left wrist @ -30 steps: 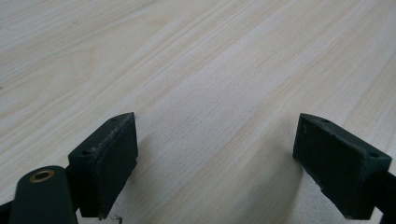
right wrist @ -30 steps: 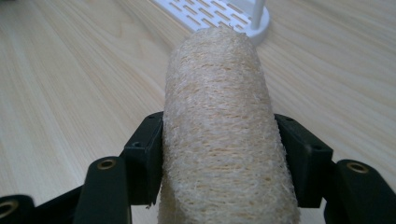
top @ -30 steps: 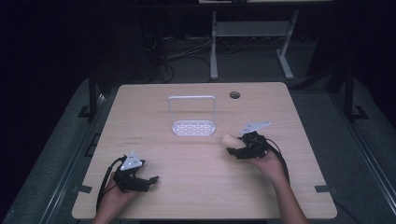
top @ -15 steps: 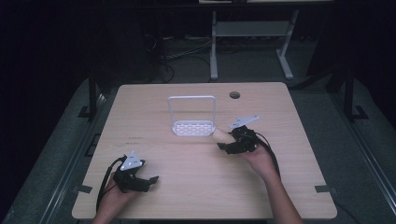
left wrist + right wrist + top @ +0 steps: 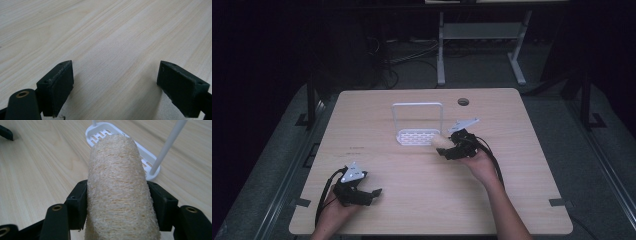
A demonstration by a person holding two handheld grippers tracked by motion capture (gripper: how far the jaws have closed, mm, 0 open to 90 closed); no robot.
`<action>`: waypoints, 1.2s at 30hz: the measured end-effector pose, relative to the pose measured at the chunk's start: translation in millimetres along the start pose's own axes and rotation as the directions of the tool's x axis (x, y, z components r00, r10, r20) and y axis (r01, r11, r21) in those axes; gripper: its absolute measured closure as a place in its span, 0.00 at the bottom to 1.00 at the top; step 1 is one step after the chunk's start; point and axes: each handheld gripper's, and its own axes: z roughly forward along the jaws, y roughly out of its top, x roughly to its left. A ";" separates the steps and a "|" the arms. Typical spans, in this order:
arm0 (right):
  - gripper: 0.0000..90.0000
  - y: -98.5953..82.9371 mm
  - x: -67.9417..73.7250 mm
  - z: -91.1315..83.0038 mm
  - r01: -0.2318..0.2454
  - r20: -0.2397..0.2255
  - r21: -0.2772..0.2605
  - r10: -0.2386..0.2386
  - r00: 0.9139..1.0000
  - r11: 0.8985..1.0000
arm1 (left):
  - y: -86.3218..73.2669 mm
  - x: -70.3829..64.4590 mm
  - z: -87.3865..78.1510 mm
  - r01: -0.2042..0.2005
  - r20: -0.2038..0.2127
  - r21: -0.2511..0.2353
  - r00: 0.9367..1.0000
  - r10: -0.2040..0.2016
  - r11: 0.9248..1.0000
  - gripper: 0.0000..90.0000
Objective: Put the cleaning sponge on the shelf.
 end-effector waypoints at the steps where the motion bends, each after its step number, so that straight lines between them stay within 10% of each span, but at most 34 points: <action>1: 0.43 1.2 0.4 1.0 -0.002 0.002 0.001 0.002 1.000 1.000 | 0.0 0.1 0.0 -0.001 0.000 -0.001 1.000 0.001 1.000 0.15; 36: 0.43 39.5 9.1 42.4 0.027 0.009 0.008 -0.027 1.000 1.000 | -0.1 -0.1 0.1 0.001 0.000 0.000 1.000 -0.001 1.000 0.15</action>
